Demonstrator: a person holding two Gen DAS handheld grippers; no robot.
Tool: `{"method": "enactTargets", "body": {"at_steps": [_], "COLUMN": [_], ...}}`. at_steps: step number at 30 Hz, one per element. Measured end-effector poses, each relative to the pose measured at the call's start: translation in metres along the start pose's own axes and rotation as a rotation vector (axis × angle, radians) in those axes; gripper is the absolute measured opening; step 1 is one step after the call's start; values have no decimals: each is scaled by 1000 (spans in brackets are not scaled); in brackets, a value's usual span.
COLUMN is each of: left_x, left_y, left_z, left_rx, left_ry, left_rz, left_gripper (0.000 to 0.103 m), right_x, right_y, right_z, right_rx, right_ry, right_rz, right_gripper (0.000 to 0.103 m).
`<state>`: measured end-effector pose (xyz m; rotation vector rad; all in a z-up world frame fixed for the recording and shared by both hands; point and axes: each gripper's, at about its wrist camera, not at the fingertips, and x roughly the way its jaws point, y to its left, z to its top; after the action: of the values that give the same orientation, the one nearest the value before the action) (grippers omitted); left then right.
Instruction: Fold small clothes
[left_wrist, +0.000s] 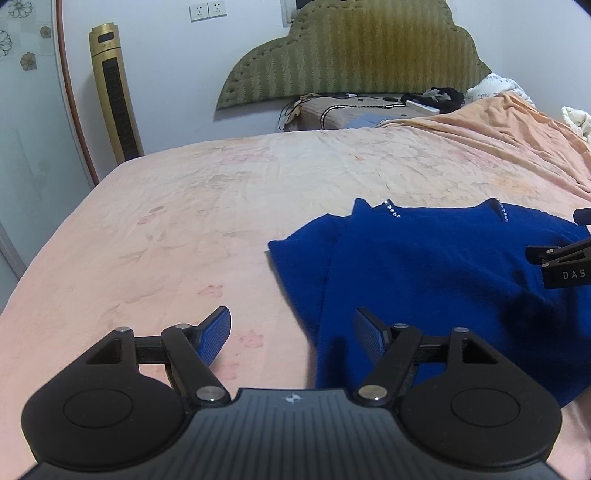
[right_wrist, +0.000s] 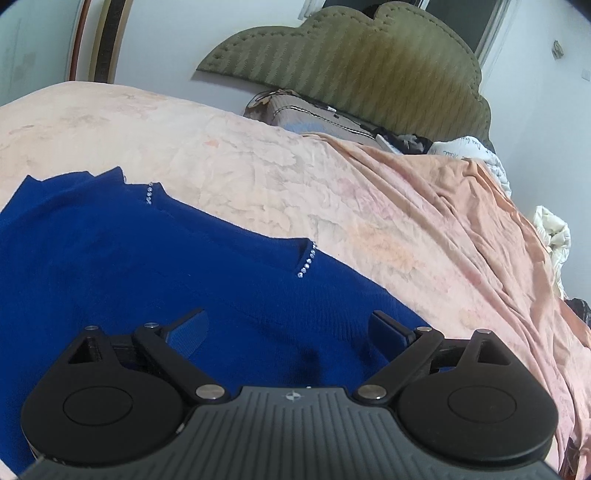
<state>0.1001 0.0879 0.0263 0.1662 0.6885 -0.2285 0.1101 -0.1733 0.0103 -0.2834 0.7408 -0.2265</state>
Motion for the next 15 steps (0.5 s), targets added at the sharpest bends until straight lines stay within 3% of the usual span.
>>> {"method": "enactTargets", "body": {"at_steps": [15], "left_x": [7], "left_y": [20], "left_z": [2], "left_rx": [-25], "left_ry": [15], "left_rz": [-38], "left_gripper": [73], "right_x": [-1], "right_y": [8], "right_z": [2], "right_rx": [-16], "right_ry": [8], "right_rz": [-15], "right_gripper": [97]}}
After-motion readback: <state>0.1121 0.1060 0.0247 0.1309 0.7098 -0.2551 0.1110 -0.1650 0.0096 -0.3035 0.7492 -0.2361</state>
